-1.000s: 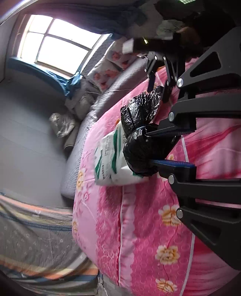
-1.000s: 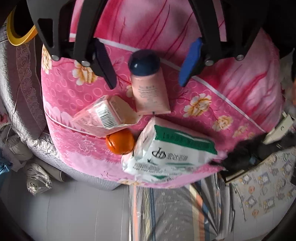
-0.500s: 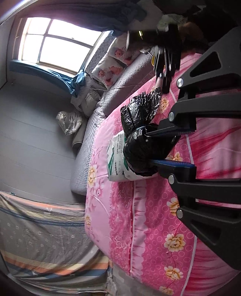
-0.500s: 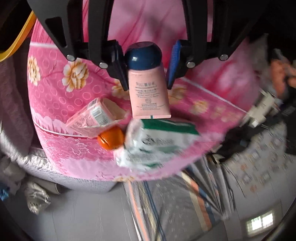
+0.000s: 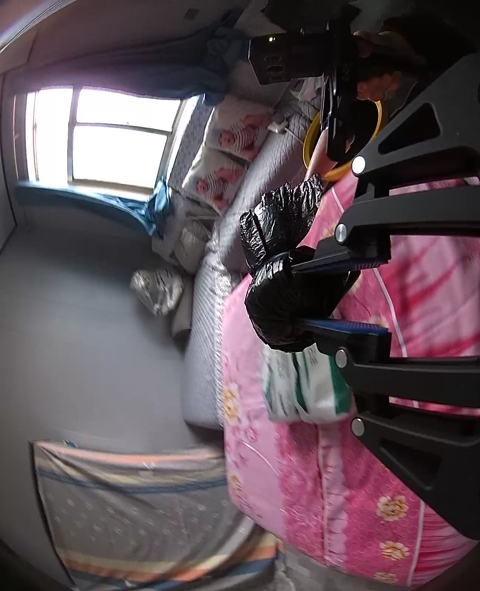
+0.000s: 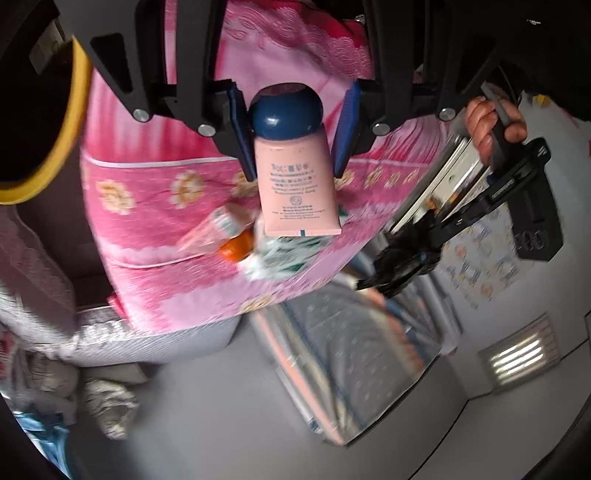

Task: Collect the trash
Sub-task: 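Carry the pink tube and black bag over the bin and open both tools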

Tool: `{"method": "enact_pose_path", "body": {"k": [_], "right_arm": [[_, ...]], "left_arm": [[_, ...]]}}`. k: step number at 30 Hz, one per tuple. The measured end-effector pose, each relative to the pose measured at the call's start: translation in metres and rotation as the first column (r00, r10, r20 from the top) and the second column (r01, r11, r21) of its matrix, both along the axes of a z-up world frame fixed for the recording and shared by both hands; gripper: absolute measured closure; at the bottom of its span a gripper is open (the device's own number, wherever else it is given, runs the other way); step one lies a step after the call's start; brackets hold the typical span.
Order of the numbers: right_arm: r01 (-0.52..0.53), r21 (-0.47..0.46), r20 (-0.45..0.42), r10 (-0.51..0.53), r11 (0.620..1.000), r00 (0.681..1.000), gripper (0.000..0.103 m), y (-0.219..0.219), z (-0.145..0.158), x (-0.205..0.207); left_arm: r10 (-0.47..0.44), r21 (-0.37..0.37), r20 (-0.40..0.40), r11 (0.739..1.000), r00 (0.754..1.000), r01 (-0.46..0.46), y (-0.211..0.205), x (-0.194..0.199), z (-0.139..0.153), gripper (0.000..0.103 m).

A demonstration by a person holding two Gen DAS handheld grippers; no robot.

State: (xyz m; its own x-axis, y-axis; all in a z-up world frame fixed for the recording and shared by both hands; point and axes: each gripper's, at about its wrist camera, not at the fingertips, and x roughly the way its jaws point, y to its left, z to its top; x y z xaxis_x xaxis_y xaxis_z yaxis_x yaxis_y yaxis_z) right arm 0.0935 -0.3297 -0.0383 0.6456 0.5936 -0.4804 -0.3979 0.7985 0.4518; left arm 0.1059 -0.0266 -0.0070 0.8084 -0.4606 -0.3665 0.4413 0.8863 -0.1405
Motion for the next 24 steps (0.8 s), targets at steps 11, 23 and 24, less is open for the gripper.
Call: {"method": "enact_pose_path", "body": {"k": [11, 23, 24], "right_arm": [[0.239, 0.063, 0.071, -0.243, 0.969, 0.967, 0.065, -0.066, 0.012, -0.024], [0.433, 0.115, 0.069, -0.442, 0.894, 0.894, 0.065, -0.134, -0.001, -0.051], [0.45, 0.116, 0.067, -0.459, 0.886, 0.886, 0.065, -0.139, -0.002, -0.053]], "left_arm": [[-0.126, 0.028, 0.054, 0.992, 0.991, 0.125, -0.054, -0.014, 0.019, 0.082], [-0.268, 0.073, 0.069, 0.962, 0.961, 0.264, -0.122, -0.011, 0.025, 0.082], [-0.281, 0.075, 0.068, 0.958, 0.957, 0.276, -0.128, -0.01, 0.025, 0.082]]}}
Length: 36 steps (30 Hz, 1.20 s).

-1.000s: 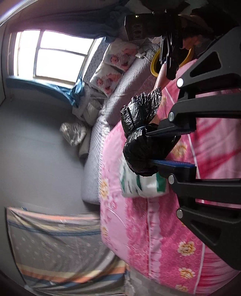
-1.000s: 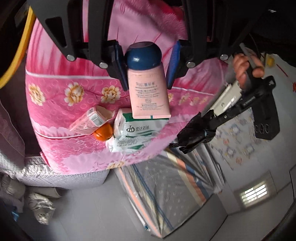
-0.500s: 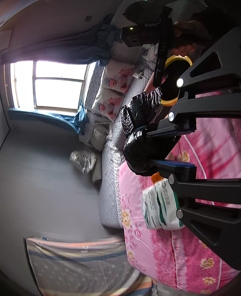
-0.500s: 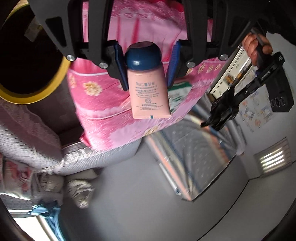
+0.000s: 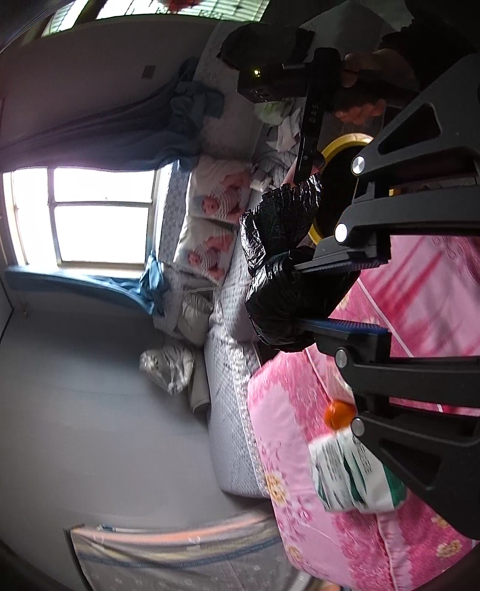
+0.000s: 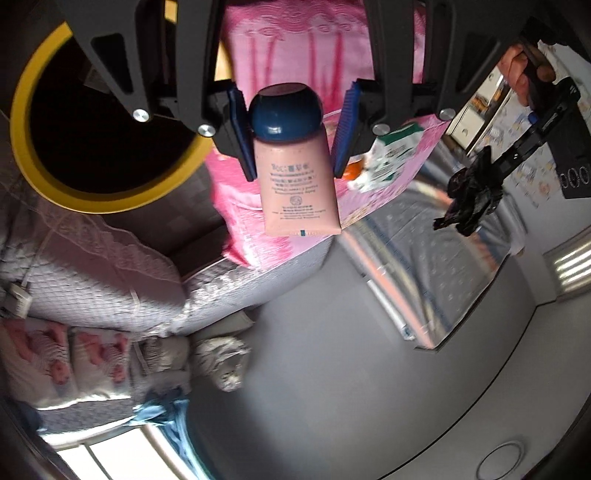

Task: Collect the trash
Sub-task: 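Carry the pink tube and black bag over the bin and open both tools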

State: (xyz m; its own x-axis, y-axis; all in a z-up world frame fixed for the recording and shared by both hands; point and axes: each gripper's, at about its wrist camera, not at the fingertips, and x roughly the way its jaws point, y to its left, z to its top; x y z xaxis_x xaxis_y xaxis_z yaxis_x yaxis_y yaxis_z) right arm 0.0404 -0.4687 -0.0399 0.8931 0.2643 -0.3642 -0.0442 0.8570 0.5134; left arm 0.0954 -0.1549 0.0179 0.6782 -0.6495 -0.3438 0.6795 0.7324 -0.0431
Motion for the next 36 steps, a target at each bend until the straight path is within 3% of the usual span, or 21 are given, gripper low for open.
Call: {"method": "enact_pose_path", "body": {"k": [9, 21, 36], "right_arm": [[0.164, -0.019, -0.019, -0.164, 0.986, 0.986, 0.065, -0.039, -0.019, -0.02], [0.327, -0.178, -0.068, -0.343, 0.928, 0.937, 0.065, -0.059, -0.046, -0.035], [0.34, -0.194, -0.141, -0.369, 0.92, 0.919, 0.065, -0.066, -0.069, -0.04]], "left_arm": [[-0.093, 0.026, -0.018, 0.995, 0.996, 0.093, -0.054, 0.009, -0.01, 0.082], [-0.142, 0.058, -0.059, 0.988, 0.988, 0.145, -0.106, 0.025, -0.028, 0.082], [-0.161, 0.108, -0.091, 0.979, 0.983, 0.171, -0.156, 0.037, -0.053, 0.082]]}}
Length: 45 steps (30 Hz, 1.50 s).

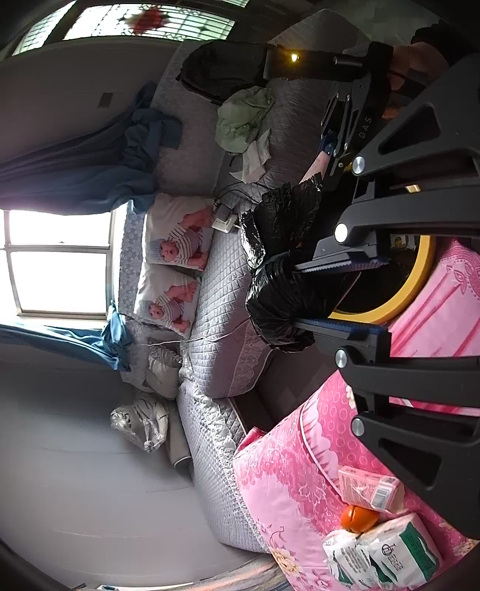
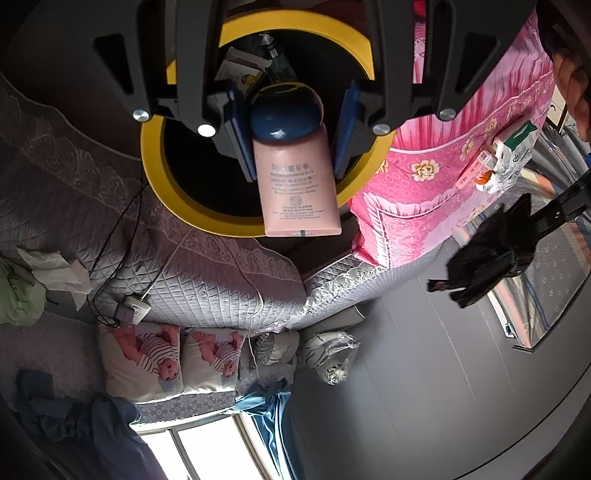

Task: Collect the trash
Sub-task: 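Carry the pink tube and black bag over the bin and open both tools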

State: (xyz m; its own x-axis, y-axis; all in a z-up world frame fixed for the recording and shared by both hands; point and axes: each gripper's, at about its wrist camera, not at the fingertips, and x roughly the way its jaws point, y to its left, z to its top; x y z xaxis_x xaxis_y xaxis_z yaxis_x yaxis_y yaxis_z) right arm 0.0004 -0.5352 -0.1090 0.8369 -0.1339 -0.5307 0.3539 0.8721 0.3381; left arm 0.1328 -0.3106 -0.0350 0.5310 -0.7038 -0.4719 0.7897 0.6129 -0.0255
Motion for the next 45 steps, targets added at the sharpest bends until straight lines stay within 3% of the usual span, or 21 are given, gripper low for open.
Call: {"method": "enact_pose_path", "body": {"k": [7, 16, 27, 29, 32, 34, 37, 41, 45], "right_arm": [[0.03, -0.019, -0.051, -0.031, 0.999, 0.998, 0.064, -0.001, -0.007, 0.004], [0.034, -0.021, -0.101, -0.036, 0.999, 0.994, 0.064, -0.002, -0.016, 0.006], [0.039, 0.02, -0.136, -0.035, 0.999, 0.99, 0.064, -0.009, -0.023, 0.011], [0.05, 0.022, -0.145, -0.046, 0.999, 0.988, 0.063, -0.011, -0.023, 0.012], [0.084, 0.0, -0.138, -0.083, 0.996, 0.987, 0.046, -0.012, -0.019, 0.008], [0.123, -0.006, -0.103, -0.123, 0.992, 0.987, 0.032, -0.015, -0.012, 0.0], [0.151, -0.001, -0.059, -0.15, 0.989, 0.987, 0.027, -0.019, -0.003, -0.009], [0.112, 0.015, -0.017, -0.111, 0.994, 0.994, 0.024, -0.013, 0.007, -0.011], [0.057, 0.009, -0.024, -0.057, 0.998, 0.998, 0.024, 0.0, 0.012, -0.001]], "left_arm": [[-0.001, 0.06, -0.088, 0.998, 0.996, 0.006, -0.035, 0.023, -0.026, 0.082], [0.026, 0.074, -0.22, 0.997, 0.975, -0.01, -0.06, 0.058, -0.056, 0.082], [0.051, 0.084, -0.293, 0.996, 0.955, -0.027, -0.071, 0.073, -0.076, 0.081], [0.063, 0.061, -0.316, 0.997, 0.947, -0.046, -0.064, 0.075, -0.077, 0.073], [0.098, 0.016, -0.328, 0.995, 0.939, -0.098, -0.045, 0.081, -0.074, 0.035], [0.118, -0.023, -0.328, 0.991, 0.937, -0.133, -0.031, 0.083, -0.068, 0.033], [0.144, -0.089, -0.34, 0.979, 0.929, -0.184, -0.005, 0.089, -0.057, 0.033], [0.14, -0.176, -0.355, 0.961, 0.924, -0.213, 0.027, 0.096, -0.033, 0.033], [0.14, -0.281, -0.304, 0.932, 0.942, -0.229, 0.071, 0.094, 0.006, 0.032]]}}
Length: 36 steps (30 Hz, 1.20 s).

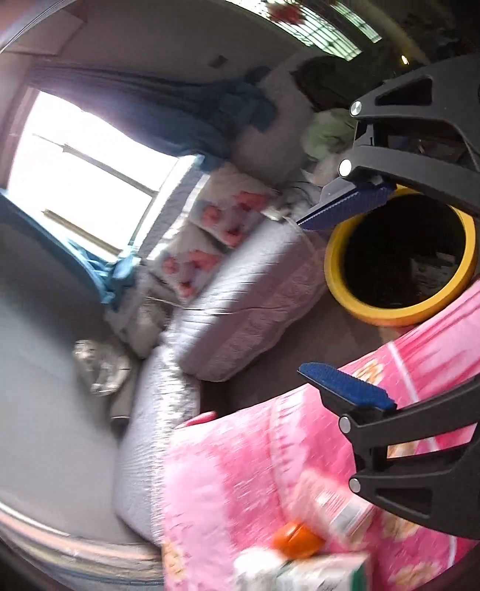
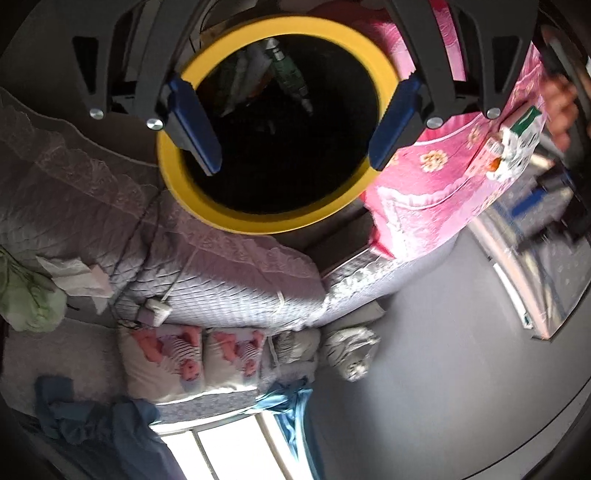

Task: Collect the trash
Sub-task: 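Carry the pink tube and black bag over the bin and open both tools, then grasp a white-green plastic packet with the right tool while the left grasps another packet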

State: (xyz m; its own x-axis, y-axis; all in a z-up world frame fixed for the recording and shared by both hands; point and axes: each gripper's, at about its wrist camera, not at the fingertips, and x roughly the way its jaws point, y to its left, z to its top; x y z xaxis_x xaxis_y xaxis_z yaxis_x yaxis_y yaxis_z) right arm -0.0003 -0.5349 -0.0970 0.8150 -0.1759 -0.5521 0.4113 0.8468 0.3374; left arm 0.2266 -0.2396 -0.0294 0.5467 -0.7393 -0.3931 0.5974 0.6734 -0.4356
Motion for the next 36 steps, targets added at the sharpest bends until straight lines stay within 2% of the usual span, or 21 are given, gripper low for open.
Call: {"method": "enact_pose_path", "body": {"k": [5, 8, 14, 18, 20, 22, 24, 28, 32, 35, 36], "right_arm": [[-0.096, 0.008, -0.006, 0.096, 0.995, 0.995, 0.023, 0.028, 0.006, 0.022], [-0.183, -0.011, -0.009, 0.182, 0.983, 0.983, 0.023, 0.056, 0.011, 0.041], [-0.373, -0.072, -0.043, 0.371, 0.925, 0.928, 0.023, 0.124, 0.021, 0.08], [-0.491, -0.092, -0.065, 0.486, 0.867, 0.871, 0.023, 0.17, 0.024, 0.105], [-0.54, -0.101, -0.077, 0.535, 0.835, 0.841, 0.023, 0.189, 0.024, 0.114], [-0.617, -0.104, -0.091, 0.61, 0.78, 0.787, 0.023, 0.214, 0.026, 0.126], [-0.687, -0.116, -0.105, 0.679, 0.717, 0.726, 0.022, 0.238, 0.028, 0.138], [-0.773, -0.125, -0.121, 0.764, 0.622, 0.634, 0.022, 0.273, 0.029, 0.156], [-0.819, -0.087, -0.13, 0.808, 0.568, 0.574, 0.018, 0.294, 0.027, 0.178], [-0.838, -0.063, -0.157, 0.823, 0.543, 0.545, 0.017, 0.311, 0.022, 0.198], [-0.838, -0.062, -0.171, 0.821, 0.543, 0.545, 0.017, 0.316, 0.02, 0.205]], "left_arm": [[0.097, -0.083, 0.127, 0.993, 0.987, -0.087, 0.073, -0.007, 0.052, 0.028], [0.2, -0.108, 0.189, 0.977, 0.961, -0.182, 0.13, -0.014, 0.074, 0.027], [0.366, -0.036, 0.261, 0.928, 0.893, -0.37, 0.211, -0.028, 0.082, 0.027], [0.443, 0.038, 0.279, 0.881, 0.852, -0.471, 0.258, -0.038, 0.066, 0.027], [0.476, 0.06, 0.261, 0.86, 0.84, -0.506, 0.28, -0.041, 0.055, 0.027], [0.503, 0.075, 0.221, 0.846, 0.836, -0.528, 0.304, -0.04, 0.04, 0.027], [0.514, 0.078, 0.186, 0.842, 0.837, -0.534, 0.323, -0.039, 0.025, 0.027], [0.535, 0.096, 0.124, 0.832, 0.836, -0.547, 0.35, -0.04, -0.008, 0.025], [0.538, 0.117, 0.065, 0.832, 0.84, -0.542, 0.368, -0.04, -0.037, 0.024], [0.528, 0.117, 0.022, 0.842, 0.849, -0.527, 0.373, -0.035, -0.052, 0.024], [0.523, 0.117, 0.014, 0.845, 0.852, -0.521, 0.372, -0.034, -0.055, 0.024]]}}
